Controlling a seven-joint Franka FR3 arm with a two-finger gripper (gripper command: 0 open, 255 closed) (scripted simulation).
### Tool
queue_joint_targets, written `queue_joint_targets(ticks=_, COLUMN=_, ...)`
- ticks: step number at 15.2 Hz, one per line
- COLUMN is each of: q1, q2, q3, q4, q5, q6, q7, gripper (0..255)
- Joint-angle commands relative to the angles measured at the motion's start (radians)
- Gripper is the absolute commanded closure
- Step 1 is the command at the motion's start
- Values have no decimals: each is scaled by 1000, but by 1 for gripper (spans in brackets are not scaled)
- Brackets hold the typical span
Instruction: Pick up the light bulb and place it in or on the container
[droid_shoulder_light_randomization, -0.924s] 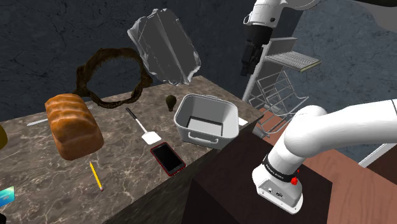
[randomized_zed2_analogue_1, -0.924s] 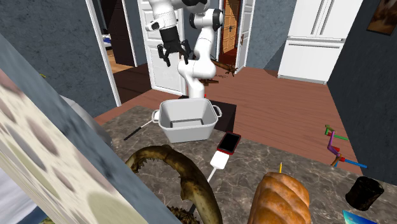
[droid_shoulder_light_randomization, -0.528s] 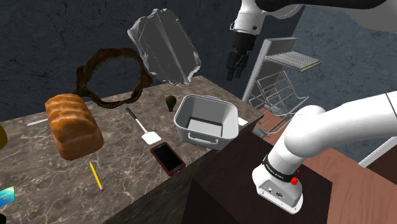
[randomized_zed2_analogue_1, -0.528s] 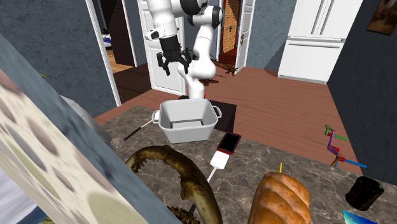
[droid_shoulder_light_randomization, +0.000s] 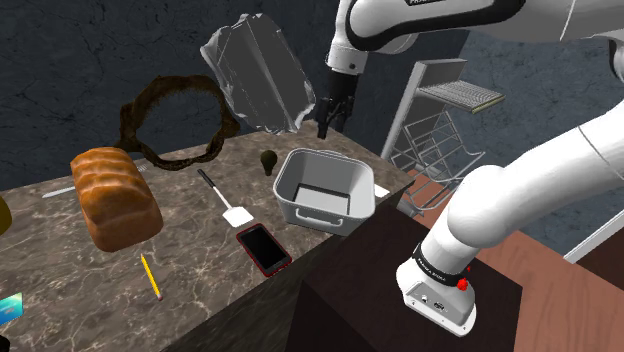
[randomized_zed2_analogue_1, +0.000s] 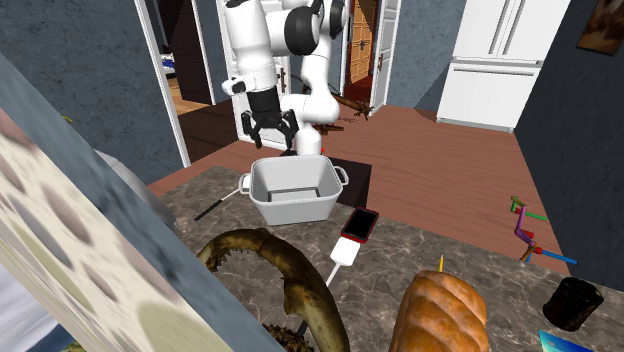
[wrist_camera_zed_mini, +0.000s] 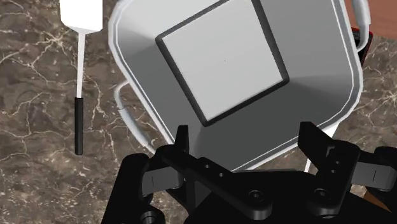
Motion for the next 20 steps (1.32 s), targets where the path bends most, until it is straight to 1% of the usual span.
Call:
queue_joint_targets(ticks=1, q1=2, q2=71, q3=17, q4=25, q5=-5, q6=56, q7=17, gripper=0)
queue_joint_targets(ticks=5, q1=4, q2=216, q3=46, q4=83, q5=-24, q6=160, q7=55, gripper=0)
queue_joint_targets(ticks=9, q1=7, q2=365, q3=69, q4=162, q5=-59, q6=245, q7=100, gripper=0)
queue_joint_targets(ticks=16, q1=23, q2=633, q3=86, q4=353, q5=-146, q6=341, q7=188, gripper=0)
queue_joint_targets(ticks=20, q1=25, q2=654, q3=84, q4=337, q5=-150, q6=378, q7=191, gripper=0)
